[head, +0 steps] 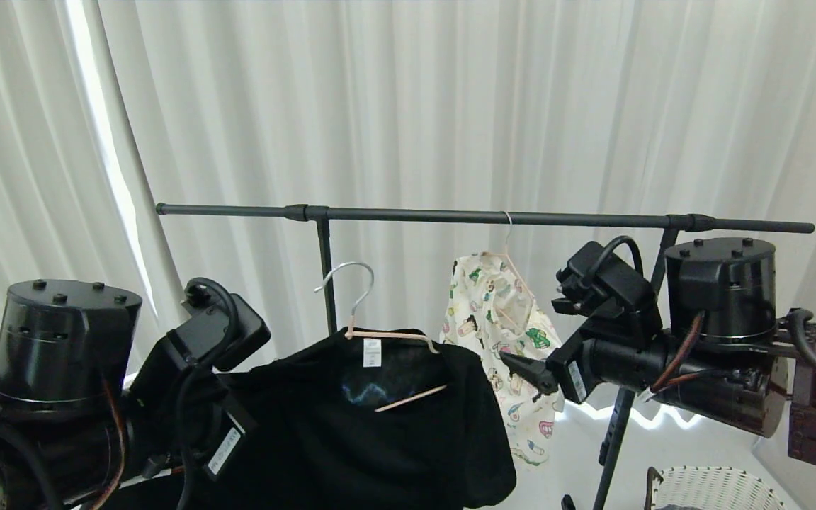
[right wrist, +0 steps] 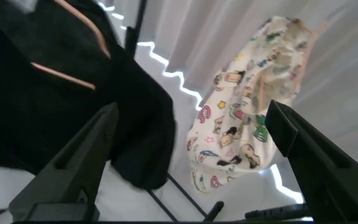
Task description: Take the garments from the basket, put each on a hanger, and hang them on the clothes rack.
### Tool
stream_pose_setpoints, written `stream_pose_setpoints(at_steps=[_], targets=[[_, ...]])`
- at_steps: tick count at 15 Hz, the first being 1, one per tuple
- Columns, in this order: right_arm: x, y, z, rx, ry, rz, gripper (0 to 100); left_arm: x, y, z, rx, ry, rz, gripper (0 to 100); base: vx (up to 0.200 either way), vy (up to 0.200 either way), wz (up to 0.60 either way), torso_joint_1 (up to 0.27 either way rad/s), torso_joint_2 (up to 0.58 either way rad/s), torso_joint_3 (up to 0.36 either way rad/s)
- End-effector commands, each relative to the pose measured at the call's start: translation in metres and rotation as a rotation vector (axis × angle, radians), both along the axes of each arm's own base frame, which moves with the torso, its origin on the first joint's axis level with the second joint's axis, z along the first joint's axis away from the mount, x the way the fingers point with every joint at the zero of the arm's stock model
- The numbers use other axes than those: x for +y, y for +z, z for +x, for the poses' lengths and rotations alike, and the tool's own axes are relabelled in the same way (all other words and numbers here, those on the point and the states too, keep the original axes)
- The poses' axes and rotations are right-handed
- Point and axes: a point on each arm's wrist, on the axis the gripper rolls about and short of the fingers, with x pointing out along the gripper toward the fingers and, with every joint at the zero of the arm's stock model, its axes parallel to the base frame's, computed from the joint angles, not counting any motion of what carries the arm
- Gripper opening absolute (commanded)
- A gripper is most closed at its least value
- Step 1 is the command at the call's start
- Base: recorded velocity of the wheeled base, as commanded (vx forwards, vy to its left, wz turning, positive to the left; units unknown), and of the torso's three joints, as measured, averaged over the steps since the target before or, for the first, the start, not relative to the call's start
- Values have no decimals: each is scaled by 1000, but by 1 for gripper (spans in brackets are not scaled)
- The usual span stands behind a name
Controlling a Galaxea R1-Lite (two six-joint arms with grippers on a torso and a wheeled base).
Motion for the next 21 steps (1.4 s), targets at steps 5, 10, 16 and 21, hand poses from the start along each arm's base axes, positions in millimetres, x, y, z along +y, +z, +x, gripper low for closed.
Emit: stream_pose_setpoints(at_steps=[5,10,16,21], targets=[[5,-4,-7,-7,82,-27,100,3,-5,-11,20,-33,-21,0,0,0,0,0,0,0],[14,4,-37,38,350,4,100,-1,1,-20,13,-213,-82,0,0,0,0,0,0,0],[13,7,-58,108,551,-114,100,-15,6,-29,-42,-349,-83,0,0,0,0,0,0,0],[14,3,-58,135,550,-129,100,-25,10,-33,-86,-411,-104,0,0,0,0,0,0,0]])
